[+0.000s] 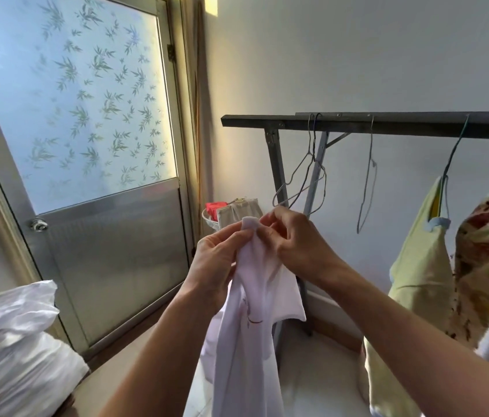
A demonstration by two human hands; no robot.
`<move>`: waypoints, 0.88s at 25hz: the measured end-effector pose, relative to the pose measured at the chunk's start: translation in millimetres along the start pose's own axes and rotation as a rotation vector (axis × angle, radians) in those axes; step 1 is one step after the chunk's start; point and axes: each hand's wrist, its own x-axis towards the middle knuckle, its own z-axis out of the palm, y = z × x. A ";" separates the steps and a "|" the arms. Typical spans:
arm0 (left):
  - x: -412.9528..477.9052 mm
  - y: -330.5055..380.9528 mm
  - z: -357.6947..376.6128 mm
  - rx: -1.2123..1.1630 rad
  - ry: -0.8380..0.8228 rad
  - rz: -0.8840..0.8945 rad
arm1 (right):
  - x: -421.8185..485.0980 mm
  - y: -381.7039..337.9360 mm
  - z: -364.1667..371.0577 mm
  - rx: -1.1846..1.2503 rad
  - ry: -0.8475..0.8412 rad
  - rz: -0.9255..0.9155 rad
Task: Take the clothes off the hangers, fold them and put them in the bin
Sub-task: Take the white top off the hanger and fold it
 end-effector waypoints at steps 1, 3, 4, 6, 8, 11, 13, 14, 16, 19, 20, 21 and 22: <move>-2.1 1.6 -1.7 0.013 -0.009 -0.005 | 0.6 -1.5 3.6 0.000 0.010 0.002; -7.0 4.8 -7.8 0.026 -0.042 -0.001 | 2.8 -8.8 8.1 -0.054 0.033 -0.032; -10.2 7.0 -12.5 0.050 -0.040 0.012 | 4.0 -14.5 7.0 -0.084 0.037 -0.061; -15.6 9.0 -27.4 0.195 0.025 0.098 | 7.4 -25.5 -0.9 -0.113 0.003 -0.112; -17.2 3.2 -49.4 0.439 0.109 0.193 | 10.8 -34.8 -11.3 -0.115 -0.077 -0.132; -20.8 -19.5 -74.3 0.772 0.036 0.084 | 14.3 -46.5 -21.3 -0.124 -0.154 -0.140; -22.8 -37.0 -82.1 0.804 0.013 0.026 | 14.9 -51.7 -30.6 -0.122 -0.164 -0.146; -23.0 -42.3 -88.2 0.787 0.049 0.026 | 14.7 -52.8 -37.9 -0.117 -0.155 -0.144; -24.6 -39.3 -103.9 0.709 0.110 0.012 | 13.0 -49.2 -56.2 -0.102 -0.117 -0.125; -28.9 -13.6 -126.3 0.530 0.067 -0.009 | 4.9 -31.0 -82.3 -0.075 -0.108 -0.061; -30.6 -1.0 -127.1 0.499 0.038 0.018 | 1.5 -24.0 -87.8 -0.064 -0.117 -0.038; -30.9 12.0 -125.2 0.496 0.018 0.051 | -1.6 -17.2 -91.3 -0.049 -0.121 -0.016; -30.8 24.3 -121.4 0.528 -0.001 0.091 | -4.7 -11.4 -93.3 -0.023 -0.118 0.006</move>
